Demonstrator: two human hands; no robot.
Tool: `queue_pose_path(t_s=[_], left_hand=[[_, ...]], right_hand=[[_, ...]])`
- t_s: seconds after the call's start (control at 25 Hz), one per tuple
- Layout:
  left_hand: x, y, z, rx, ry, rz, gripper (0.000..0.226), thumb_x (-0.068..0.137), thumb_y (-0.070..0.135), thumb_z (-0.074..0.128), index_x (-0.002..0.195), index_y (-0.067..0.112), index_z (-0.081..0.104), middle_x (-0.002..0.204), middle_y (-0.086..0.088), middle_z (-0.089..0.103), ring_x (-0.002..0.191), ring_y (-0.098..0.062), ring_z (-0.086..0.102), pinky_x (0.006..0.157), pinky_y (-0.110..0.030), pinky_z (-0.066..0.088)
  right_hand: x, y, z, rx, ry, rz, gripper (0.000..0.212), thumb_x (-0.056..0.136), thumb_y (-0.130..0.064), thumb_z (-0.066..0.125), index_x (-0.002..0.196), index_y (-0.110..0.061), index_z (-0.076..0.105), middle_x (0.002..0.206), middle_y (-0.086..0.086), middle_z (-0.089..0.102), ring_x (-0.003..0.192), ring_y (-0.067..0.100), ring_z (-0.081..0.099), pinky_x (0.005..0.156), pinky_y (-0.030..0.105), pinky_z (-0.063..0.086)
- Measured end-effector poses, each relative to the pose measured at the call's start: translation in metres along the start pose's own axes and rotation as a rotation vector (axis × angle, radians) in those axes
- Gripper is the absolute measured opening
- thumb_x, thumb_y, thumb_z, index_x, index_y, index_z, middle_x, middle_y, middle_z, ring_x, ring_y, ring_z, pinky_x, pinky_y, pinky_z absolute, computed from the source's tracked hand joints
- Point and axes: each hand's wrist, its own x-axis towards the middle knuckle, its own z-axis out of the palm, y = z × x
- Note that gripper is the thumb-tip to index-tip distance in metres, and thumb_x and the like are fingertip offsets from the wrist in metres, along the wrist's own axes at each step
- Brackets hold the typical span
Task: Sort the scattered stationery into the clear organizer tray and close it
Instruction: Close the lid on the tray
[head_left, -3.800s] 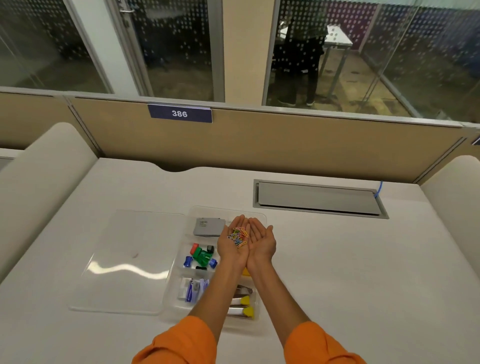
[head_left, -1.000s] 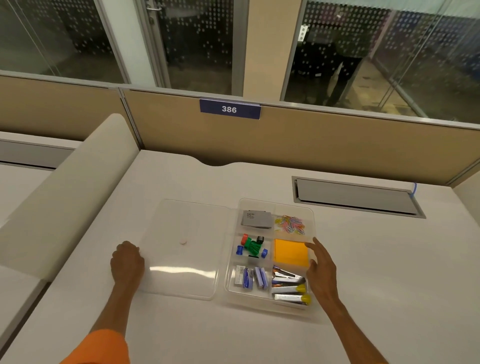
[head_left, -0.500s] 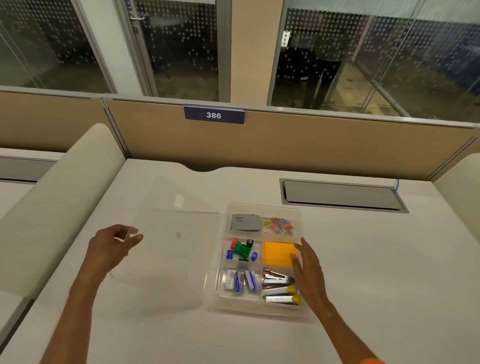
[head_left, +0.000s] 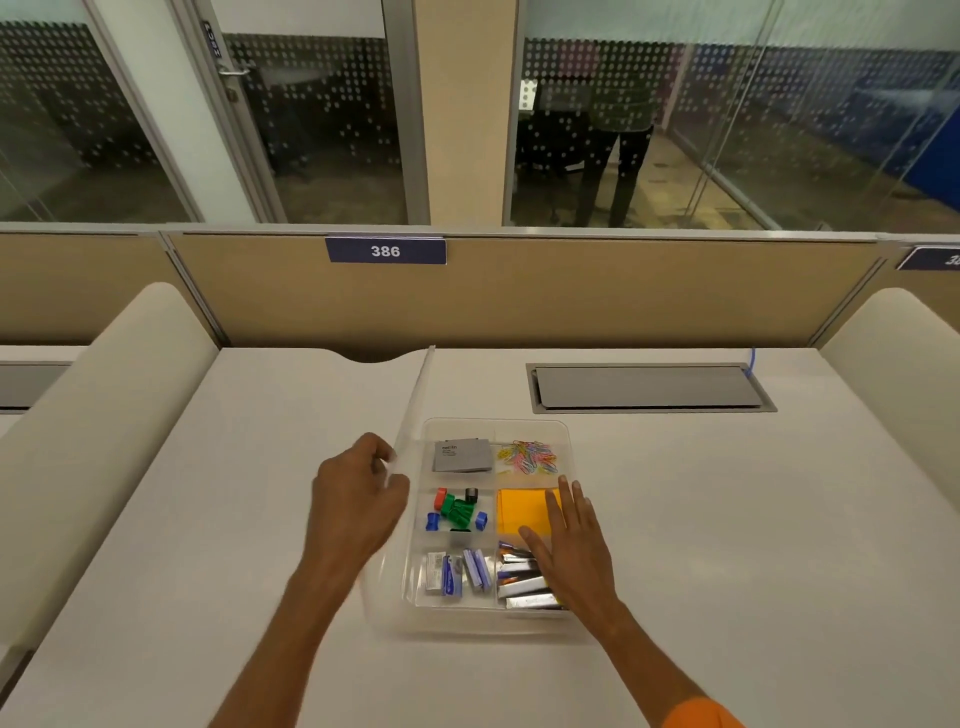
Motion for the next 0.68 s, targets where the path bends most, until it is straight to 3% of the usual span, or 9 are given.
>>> queue_pose_path(t_s=[0.2, 0.32, 0.4, 0.48, 0.56, 0.6, 0.68], left_hand=[[-0.021, 0.034, 0.051, 0.131, -0.075, 0.051, 0.022, 0.087, 0.016, 0.063, 0.101, 0.021, 0.047, 0.118, -0.004, 0.066, 0.093, -0.021, 0.067, 0.070, -0.022, 0.056], [-0.032, 0.049, 0.084, 0.225, -0.095, 0.100, 0.027, 0.087, 0.014, 0.056, 0.113, 0.016, 0.049, 0.117, -0.005, 0.064, 0.095, -0.023, 0.065, 0.077, -0.029, 0.053], [-0.039, 0.058, 0.105, 0.298, -0.097, 0.133, 0.032, 0.088, 0.013, 0.051, 0.120, 0.016, 0.047, 0.113, -0.004, 0.063, 0.096, -0.022, 0.064, 0.084, -0.032, 0.052], [-0.045, 0.064, 0.126, 0.360, -0.126, 0.175, 0.036, 0.090, 0.011, 0.048, 0.126, 0.014, 0.046, 0.114, -0.005, 0.063, 0.098, -0.022, 0.065, 0.085, -0.031, 0.050], [-0.050, 0.068, 0.143, 0.396, -0.174, 0.196, 0.038, 0.089, 0.009, 0.052, 0.127, 0.012, 0.046, 0.111, -0.007, 0.064, 0.092, -0.024, 0.067, 0.076, -0.031, 0.052], [-0.053, 0.071, 0.148, 0.408, -0.173, 0.218, 0.039, 0.084, 0.009, 0.060, 0.122, 0.011, 0.050, 0.104, -0.007, 0.066, 0.083, -0.024, 0.069, 0.068, -0.031, 0.054], [-0.056, 0.073, 0.161, 0.425, -0.205, 0.278, 0.047, 0.059, 0.012, 0.085, 0.100, 0.013, 0.062, 0.077, -0.003, 0.067, 0.053, -0.017, 0.065, 0.044, -0.025, 0.049]], right_hand=[[0.001, 0.002, 0.003, -0.008, 0.001, -0.010, 0.088, 0.088, -0.075, 0.008, 0.149, -0.016, 0.028, 0.156, 0.009, 0.028, 0.143, 0.029, 0.028, 0.113, 0.038, 0.014], [0.001, 0.004, 0.004, 0.076, -0.009, -0.025, 0.091, 0.084, -0.076, -0.008, 0.153, -0.020, 0.012, 0.161, 0.001, 0.006, 0.149, 0.020, 0.004, 0.122, 0.037, 0.005], [0.000, 0.004, -0.002, 0.214, 0.032, -0.030, 0.092, 0.081, -0.075, -0.013, 0.152, -0.022, 0.012, 0.160, -0.004, 0.005, 0.148, 0.012, -0.001, 0.123, 0.033, 0.006], [-0.002, 0.000, -0.017, 0.489, 0.074, 0.019, 0.087, 0.083, -0.077, -0.003, 0.149, -0.026, 0.024, 0.159, -0.005, 0.020, 0.147, 0.009, 0.010, 0.121, 0.030, 0.010], [-0.003, -0.004, -0.041, 0.851, 0.062, 0.118, 0.057, 0.095, -0.063, 0.021, 0.137, -0.031, 0.042, 0.143, -0.002, 0.049, 0.136, 0.012, 0.040, 0.117, 0.035, 0.028], [-0.002, -0.005, -0.057, 1.020, 0.033, 0.172, 0.043, 0.099, -0.052, 0.030, 0.129, -0.030, 0.051, 0.129, -0.001, 0.062, 0.122, 0.013, 0.055, 0.111, 0.037, 0.040], [0.005, -0.001, -0.088, 1.224, -0.068, 0.210, 0.038, 0.100, -0.044, 0.035, 0.121, -0.024, 0.059, 0.105, 0.004, 0.073, 0.098, 0.018, 0.069, 0.092, 0.034, 0.054]])
